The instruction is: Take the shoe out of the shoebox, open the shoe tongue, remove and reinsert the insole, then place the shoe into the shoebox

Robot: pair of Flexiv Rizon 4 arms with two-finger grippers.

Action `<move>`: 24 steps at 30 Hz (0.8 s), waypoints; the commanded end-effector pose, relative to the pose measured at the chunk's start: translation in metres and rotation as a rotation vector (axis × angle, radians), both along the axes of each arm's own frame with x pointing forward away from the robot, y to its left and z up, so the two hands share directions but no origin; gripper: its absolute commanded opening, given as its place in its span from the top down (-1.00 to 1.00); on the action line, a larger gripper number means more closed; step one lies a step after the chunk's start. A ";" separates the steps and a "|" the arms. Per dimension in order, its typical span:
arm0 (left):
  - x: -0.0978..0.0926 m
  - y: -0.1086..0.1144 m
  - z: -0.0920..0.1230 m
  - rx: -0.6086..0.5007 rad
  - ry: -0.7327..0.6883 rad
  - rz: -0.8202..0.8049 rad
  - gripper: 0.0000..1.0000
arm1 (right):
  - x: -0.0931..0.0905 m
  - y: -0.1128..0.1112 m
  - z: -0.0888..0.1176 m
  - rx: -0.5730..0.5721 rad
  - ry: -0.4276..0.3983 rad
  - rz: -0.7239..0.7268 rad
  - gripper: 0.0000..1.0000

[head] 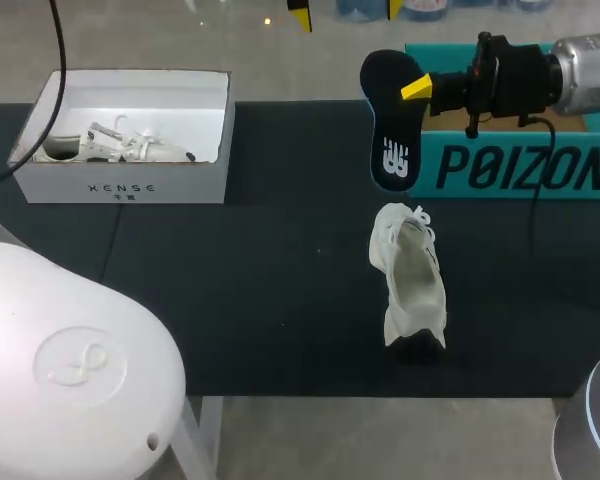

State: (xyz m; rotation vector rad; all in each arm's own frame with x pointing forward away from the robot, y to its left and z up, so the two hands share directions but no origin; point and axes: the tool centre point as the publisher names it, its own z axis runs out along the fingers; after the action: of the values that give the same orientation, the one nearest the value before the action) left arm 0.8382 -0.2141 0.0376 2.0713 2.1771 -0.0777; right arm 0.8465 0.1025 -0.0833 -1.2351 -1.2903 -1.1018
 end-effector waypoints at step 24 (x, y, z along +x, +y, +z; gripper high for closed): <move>-0.002 0.002 -0.001 -0.002 -0.005 0.001 -1.00 | -0.014 -0.011 0.006 -0.004 -0.002 -0.025 1.00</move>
State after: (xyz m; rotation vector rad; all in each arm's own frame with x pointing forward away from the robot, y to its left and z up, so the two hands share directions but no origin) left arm 0.8371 -0.2138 0.0368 2.0695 2.1764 -0.0782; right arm 0.8328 0.0915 -0.0770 -1.2541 -1.2819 -1.1207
